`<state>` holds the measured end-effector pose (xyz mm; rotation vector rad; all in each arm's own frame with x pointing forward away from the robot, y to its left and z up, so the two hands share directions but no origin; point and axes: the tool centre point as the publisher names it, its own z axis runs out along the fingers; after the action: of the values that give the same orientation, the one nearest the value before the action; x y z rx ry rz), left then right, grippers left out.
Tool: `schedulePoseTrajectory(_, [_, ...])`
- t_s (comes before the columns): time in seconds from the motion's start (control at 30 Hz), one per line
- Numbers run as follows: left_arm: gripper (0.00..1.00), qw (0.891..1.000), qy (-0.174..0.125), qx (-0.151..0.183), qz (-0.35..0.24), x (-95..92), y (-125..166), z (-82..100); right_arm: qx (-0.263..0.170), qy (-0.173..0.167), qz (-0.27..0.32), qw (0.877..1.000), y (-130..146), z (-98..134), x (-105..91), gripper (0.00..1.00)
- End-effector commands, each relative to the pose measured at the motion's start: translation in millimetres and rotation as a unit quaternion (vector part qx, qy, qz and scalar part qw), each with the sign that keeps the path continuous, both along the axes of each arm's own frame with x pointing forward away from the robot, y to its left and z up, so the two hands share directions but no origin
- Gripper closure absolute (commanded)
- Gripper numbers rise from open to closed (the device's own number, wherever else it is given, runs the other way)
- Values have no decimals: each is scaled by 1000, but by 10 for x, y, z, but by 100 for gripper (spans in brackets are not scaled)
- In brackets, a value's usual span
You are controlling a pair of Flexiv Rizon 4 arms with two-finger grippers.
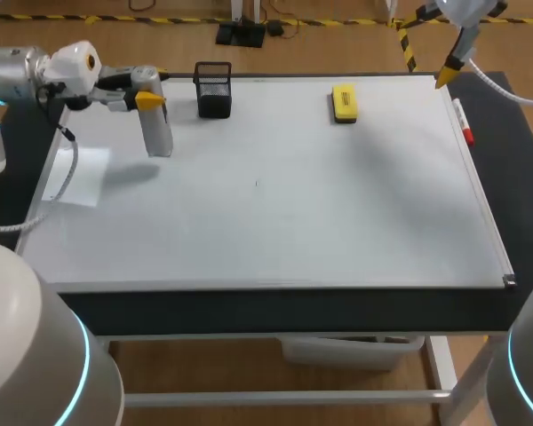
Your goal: Pick up the inspection probe, press it on each red-marked spot on the whiteboard one by one, put down the probe, pick up the eraser, and wipe off all the red marks.
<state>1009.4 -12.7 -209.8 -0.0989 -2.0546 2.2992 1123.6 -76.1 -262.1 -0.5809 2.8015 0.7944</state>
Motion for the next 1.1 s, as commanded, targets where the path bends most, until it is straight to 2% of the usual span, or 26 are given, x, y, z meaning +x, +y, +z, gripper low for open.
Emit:
schedulePoseTrajectory(0.03, [100, 1000, -3, 3, -23, 209, -62, 192, -2, 0, 1, 1000, -3, 7, -5, 0])
schedulePoseTrajectory(0.23, [100, 999, -23, 2, -46, 404, -212, 475, -2, 0, 1, 1000, -3, 7, -5, 0])
schedulePoseTrajectory(0.3, [100, 998, -22, -9, -60, 468, -269, 545, -2, 0, 1, 1000, -3, 7, -5, 0])
schedulePoseTrajectory(0.6, [100, 997, -24, -20, -73, 859, -510, 798, -2, 0, 1, 1000, -3, 7, -5, 0])
schedulePoseTrajectory(0.9, [100, 997, -24, -18, -75, 1273, -773, 887, -2, 0, 1, 1000, -3, 7, -5, 0])
schedulePoseTrajectory(1.1, [100, 997, -24, -13, -75, 1494, -939, 812, -2, 0, 1, 1000, -3, 7, -5, 0])
